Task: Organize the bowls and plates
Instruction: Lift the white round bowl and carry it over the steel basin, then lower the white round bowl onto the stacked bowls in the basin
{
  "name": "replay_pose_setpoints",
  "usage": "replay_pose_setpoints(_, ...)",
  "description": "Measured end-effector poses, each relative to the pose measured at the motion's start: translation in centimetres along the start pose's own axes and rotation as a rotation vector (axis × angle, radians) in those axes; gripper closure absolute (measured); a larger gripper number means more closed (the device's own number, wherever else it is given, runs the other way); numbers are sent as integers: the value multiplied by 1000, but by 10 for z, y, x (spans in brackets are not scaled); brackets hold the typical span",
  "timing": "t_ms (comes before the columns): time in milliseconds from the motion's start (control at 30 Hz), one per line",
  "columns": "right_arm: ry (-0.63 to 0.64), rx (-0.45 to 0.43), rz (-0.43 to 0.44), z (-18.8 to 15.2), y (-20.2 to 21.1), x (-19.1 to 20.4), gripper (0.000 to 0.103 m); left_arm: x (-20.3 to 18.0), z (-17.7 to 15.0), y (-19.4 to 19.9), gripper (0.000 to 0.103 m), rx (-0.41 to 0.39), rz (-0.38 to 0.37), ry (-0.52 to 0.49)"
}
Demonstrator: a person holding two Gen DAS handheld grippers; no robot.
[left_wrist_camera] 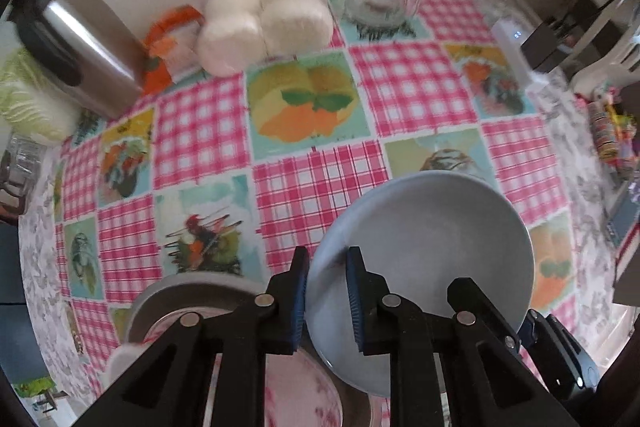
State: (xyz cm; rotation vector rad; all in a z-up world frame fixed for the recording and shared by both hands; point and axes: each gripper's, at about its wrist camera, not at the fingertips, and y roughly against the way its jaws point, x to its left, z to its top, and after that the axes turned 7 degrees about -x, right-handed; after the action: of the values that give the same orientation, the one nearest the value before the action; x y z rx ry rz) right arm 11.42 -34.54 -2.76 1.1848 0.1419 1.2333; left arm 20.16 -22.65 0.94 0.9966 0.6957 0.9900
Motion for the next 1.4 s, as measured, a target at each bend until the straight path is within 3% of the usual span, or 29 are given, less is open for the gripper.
replay_pose_setpoints(200,66,-52,18,-2,39,38,82,25,-17,58,83,-100,-8,18)
replay_pose_setpoints(500,168,-75,72,-30,74,94,82,79,-57,111,83,-216,-52,115)
replay_pose_setpoints(867,267,-55,98,-69,77,141,82,133,-109,126,82,-304,-96,268)
replay_pose_setpoints(1167,319,-4,77,-85,55,156,82,163,-142,105,82,-347,-170,412)
replay_pose_setpoints(1400,342,26,46,-92,40,159,82,174,-149,92,82,-355,-200,461)
